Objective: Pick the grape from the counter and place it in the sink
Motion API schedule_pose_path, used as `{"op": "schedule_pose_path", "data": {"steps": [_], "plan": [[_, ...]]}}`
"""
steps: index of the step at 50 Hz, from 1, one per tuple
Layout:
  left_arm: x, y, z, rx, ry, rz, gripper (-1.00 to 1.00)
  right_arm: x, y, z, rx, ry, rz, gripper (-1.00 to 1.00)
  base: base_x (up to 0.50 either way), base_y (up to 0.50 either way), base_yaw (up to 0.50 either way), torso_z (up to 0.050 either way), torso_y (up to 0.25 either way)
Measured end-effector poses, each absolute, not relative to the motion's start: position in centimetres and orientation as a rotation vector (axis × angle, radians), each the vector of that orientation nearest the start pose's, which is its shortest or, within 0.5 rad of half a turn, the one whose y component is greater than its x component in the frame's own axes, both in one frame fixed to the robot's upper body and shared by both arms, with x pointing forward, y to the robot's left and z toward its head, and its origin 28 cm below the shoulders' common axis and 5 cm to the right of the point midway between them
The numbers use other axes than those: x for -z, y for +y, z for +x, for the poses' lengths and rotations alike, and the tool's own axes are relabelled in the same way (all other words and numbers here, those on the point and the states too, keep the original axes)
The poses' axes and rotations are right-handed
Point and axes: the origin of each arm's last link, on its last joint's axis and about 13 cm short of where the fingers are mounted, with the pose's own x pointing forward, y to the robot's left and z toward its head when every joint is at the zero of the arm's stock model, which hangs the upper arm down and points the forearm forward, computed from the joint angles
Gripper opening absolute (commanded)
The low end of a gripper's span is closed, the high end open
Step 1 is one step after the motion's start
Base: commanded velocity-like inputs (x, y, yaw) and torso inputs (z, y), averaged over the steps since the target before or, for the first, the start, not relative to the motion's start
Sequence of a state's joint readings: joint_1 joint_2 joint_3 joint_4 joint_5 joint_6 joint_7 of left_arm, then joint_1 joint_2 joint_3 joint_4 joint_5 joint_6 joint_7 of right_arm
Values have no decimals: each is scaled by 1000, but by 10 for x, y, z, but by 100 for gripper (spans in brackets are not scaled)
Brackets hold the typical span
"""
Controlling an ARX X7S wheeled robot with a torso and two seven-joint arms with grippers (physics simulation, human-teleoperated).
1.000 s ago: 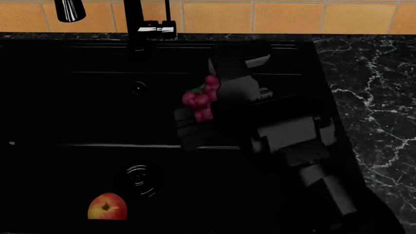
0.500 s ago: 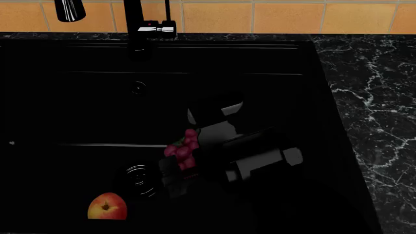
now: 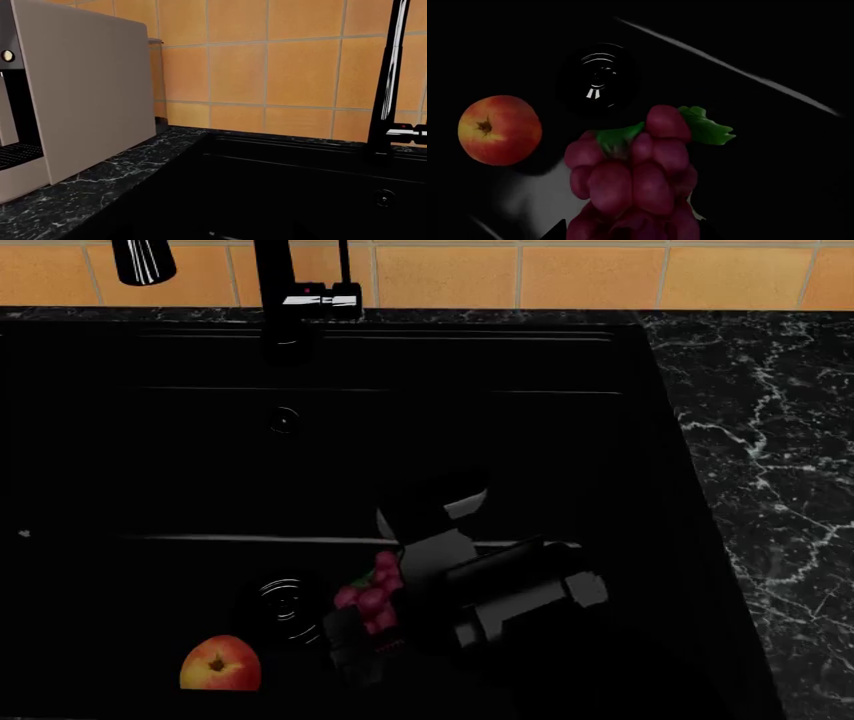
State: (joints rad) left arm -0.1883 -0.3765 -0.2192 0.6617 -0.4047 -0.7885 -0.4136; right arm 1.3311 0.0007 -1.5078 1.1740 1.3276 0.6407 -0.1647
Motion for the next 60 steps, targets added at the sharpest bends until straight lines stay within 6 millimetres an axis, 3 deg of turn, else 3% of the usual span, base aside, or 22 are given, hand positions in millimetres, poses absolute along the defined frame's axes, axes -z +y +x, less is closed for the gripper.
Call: {"op": "schedule_pose_path", "data": {"steps": [9, 10, 45, 60], "plan": [[-157, 285, 212, -381, -101, 45, 100, -131, -49, 387, -519, 830, -203, -100, -3, -1, 0, 0, 0], [-157, 285, 212, -381, -101, 45, 100, -131, -49, 387, -520, 831, -204, 100, 0, 0, 0, 0, 0], [-159, 283, 212, -377, -105, 50, 100, -132, -50, 388, -569, 830, -222, 100, -1, 0, -1, 0, 0], [-159, 283, 213, -376, -103, 50, 100, -148, -46, 393, -589, 782, -194, 100, 0, 0, 0, 0, 0]]}}
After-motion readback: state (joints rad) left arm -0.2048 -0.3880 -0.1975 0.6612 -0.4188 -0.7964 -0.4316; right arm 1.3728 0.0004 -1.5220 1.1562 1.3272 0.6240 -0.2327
